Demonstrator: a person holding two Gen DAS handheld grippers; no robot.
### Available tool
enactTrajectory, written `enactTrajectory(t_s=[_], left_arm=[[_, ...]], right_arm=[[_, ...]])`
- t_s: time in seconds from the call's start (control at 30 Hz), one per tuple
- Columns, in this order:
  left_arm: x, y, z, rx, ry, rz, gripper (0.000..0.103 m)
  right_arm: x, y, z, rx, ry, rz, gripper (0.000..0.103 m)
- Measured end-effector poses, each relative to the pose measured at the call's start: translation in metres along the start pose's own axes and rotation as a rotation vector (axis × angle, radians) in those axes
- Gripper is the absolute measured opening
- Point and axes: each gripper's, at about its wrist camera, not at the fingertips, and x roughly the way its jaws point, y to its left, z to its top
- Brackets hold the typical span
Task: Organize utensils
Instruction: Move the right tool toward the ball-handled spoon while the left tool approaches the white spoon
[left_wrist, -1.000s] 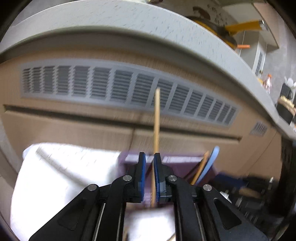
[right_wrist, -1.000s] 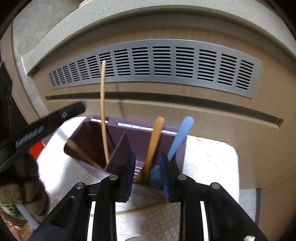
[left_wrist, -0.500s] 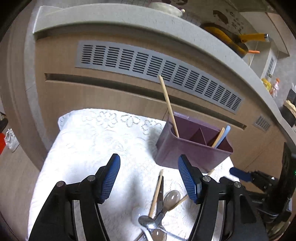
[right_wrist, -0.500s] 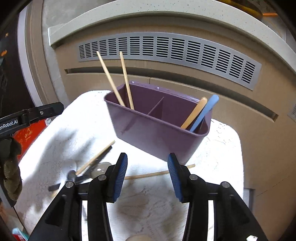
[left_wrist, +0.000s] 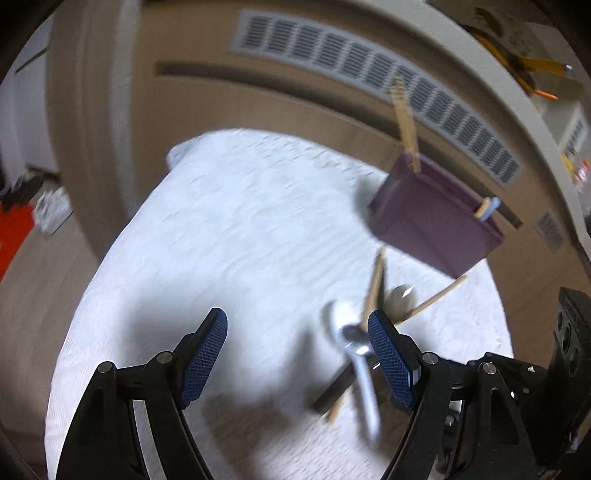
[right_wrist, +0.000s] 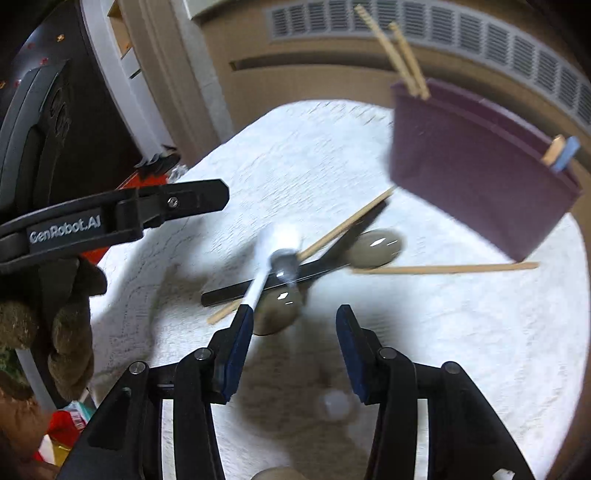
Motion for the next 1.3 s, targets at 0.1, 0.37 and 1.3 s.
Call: enactTrajectory(t_s=[0.1, 0.37, 1.3], left_arm=[[-0.003, 0.011, -0.011, -0.012, 0.024, 0.013, 0.079], [-0.007, 0.024, -0.035, -0.044, 0.066, 0.006, 0.079], [0.077, -0.067, -0.005, 0.16, 0.164, 0.066, 0.059]], right_arm=[[0.002, 0.001, -0.006, 0.016, 0.005, -0.004, 0.044], [-0.019, -0.013, -0.048, 0.04, 0.017, -0.105, 0.033], [-0.098, -0.062, -0.126, 0.216, -0.069, -0.198, 0.052]])
